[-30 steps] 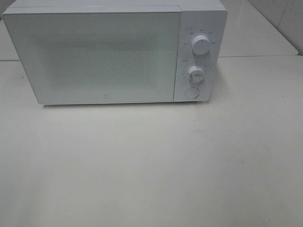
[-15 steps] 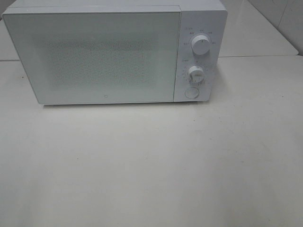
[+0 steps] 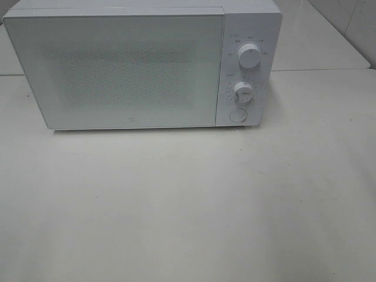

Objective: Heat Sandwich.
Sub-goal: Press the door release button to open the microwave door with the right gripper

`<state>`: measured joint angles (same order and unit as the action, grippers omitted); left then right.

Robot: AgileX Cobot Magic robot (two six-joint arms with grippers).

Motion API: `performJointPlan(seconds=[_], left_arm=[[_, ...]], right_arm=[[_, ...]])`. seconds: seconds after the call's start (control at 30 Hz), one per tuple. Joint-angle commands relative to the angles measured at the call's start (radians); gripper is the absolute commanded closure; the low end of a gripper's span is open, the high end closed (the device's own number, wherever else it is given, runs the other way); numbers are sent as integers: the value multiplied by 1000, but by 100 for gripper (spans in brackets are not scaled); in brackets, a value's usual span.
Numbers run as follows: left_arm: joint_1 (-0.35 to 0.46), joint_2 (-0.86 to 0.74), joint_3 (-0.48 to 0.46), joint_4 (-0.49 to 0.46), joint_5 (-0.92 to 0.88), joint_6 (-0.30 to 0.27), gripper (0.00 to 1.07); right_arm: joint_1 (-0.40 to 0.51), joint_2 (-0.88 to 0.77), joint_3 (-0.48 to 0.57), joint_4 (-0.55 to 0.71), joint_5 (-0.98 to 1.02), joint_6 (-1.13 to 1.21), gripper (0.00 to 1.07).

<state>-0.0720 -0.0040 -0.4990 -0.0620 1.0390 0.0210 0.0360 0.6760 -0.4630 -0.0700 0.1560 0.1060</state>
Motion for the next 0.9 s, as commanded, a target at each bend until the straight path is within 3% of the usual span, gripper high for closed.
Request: performJointPlan(seconds=[0.03,0.37,0.67,0.83,0.9], left_arm=[[3,-23,3,-9,-2,-5,5],[3,-23,3,-9,-2,-5,5],[3,-23,3,-9,-2,-5,5],[3,-23,3,-9,-2,-5,5],[3,-23,3,-9,-2,-5,5]], right_arm=[[-6,70,0,0,-111,6,32],[-6,253,3,0,-347,7,32],[-1,378,122,38,-683,-1,32],[56,441,194,189,-828,-99,32],[123,483,222,277,-904,-142,32]])
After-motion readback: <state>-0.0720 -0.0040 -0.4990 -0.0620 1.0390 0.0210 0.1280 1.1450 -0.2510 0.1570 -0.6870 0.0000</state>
